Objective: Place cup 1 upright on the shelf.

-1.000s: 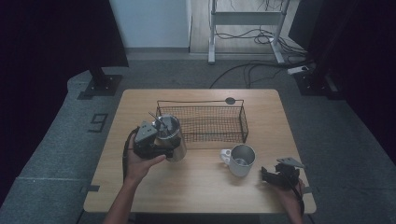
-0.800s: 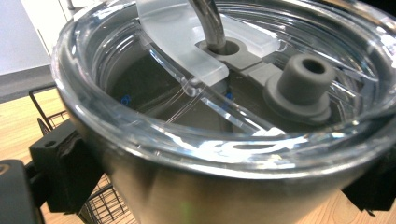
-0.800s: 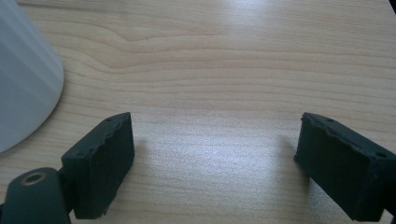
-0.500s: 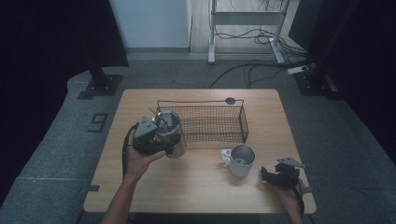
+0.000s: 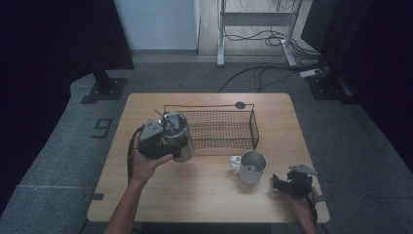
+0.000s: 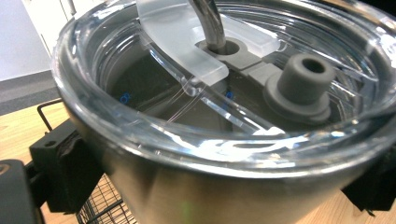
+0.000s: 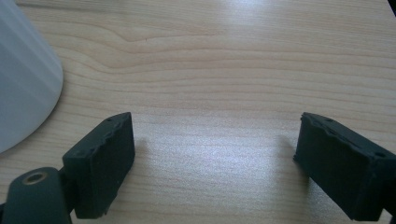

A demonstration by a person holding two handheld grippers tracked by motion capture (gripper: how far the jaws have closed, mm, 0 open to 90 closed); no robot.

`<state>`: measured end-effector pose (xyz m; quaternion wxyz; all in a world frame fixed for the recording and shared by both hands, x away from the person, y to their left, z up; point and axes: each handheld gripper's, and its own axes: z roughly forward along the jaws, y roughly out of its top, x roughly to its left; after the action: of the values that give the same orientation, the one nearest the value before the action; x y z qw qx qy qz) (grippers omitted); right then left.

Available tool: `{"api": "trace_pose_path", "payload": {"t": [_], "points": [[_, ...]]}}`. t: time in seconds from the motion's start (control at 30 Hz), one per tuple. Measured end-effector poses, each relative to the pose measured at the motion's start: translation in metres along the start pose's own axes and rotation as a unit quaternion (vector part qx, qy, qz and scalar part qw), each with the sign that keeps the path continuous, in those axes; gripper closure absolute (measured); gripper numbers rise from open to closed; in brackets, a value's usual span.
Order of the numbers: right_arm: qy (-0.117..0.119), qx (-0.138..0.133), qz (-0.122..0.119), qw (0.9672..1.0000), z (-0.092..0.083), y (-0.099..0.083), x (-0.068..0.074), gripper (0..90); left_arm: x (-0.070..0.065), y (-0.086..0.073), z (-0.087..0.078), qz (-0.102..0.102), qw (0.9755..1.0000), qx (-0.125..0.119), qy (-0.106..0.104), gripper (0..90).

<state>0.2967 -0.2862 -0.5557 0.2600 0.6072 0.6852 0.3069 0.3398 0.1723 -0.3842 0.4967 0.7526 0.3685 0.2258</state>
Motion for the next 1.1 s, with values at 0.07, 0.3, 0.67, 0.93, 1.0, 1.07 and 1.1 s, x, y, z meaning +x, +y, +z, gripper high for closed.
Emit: {"api": "trace_pose_path", "payload": {"t": [0.07,0.3,0.67,0.93,1.0,1.07,1.1], "points": [[0.000,0.000,0.000,1.0000,0.000,0.000,0.000,11.5,0.001,0.001,0.001,-0.003,1.0000,-0.002,0.000,4.3],[0.000,0.000,0.001,1.0000,0.000,0.000,0.000,11.6,0.005,0.002,0.006,-0.004,1.0000,0.002,0.004,4.3],[-0.002,-0.001,0.002,1.0000,0.000,0.000,0.000,11.8,0.011,0.006,0.015,-0.006,1.0000,0.005,0.003,4.3],[-0.003,0.000,0.005,1.0000,0.000,0.000,0.000,12.0,0.013,0.010,0.019,-0.002,1.0000,0.005,0.006,4.3],[-0.003,-0.001,0.004,1.0000,0.000,0.000,0.000,12.1,0.015,0.011,0.020,-0.006,1.0000,0.002,0.005,4.3],[-0.003,-0.001,0.004,1.0000,0.000,0.000,0.000,12.1,0.016,0.012,0.021,-0.008,1.0000,0.002,0.003,4.3],[-0.003,-0.001,0.004,1.0000,0.000,0.000,0.000,12.1,0.016,0.013,0.022,-0.007,1.0000,0.004,0.005,4.3]]}}
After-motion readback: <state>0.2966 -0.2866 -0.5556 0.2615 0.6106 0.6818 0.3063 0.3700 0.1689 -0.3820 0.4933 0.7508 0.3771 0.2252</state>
